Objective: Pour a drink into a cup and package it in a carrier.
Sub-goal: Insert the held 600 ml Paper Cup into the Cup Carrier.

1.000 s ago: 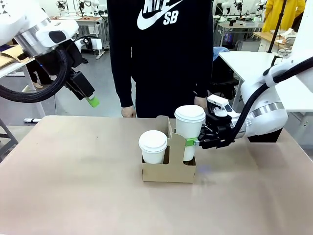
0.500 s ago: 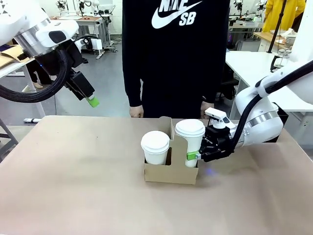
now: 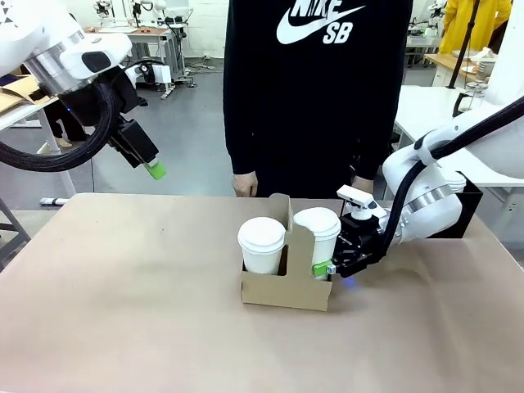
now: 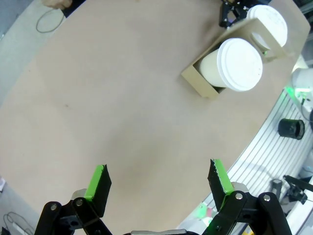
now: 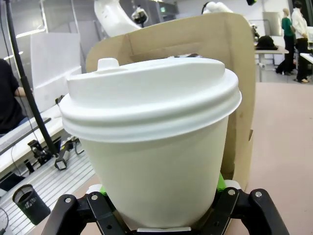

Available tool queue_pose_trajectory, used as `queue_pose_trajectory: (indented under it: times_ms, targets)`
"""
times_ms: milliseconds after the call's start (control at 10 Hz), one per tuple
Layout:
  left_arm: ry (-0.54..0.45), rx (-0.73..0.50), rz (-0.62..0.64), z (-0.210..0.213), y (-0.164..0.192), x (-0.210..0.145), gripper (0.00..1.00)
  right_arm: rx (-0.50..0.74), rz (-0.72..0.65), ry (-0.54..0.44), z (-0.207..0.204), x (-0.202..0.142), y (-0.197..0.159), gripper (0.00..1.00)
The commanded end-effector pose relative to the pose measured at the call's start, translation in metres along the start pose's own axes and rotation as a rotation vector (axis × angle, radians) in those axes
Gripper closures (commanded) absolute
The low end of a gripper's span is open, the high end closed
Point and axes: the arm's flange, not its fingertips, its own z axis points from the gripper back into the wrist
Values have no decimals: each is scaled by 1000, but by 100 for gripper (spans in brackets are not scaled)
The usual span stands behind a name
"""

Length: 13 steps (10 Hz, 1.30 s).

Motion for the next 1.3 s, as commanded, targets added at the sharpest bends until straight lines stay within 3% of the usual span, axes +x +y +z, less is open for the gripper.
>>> queue_pose_trajectory:
  times_ms: [0,100,800,1200]
  targets:
    - [11,4,-3,1,0,-2,0,26,62,23,3,-10,-5,20]
    - [11,4,-3,1,0,-2,0,17,79,38,6,-10,-4,0]
    - [11,4,-3,1,0,-2,0,-87,108,144,39,36,36,0]
    - [11,4,-3,1,0,-2,0,-428,25,248,74,72,94,0]
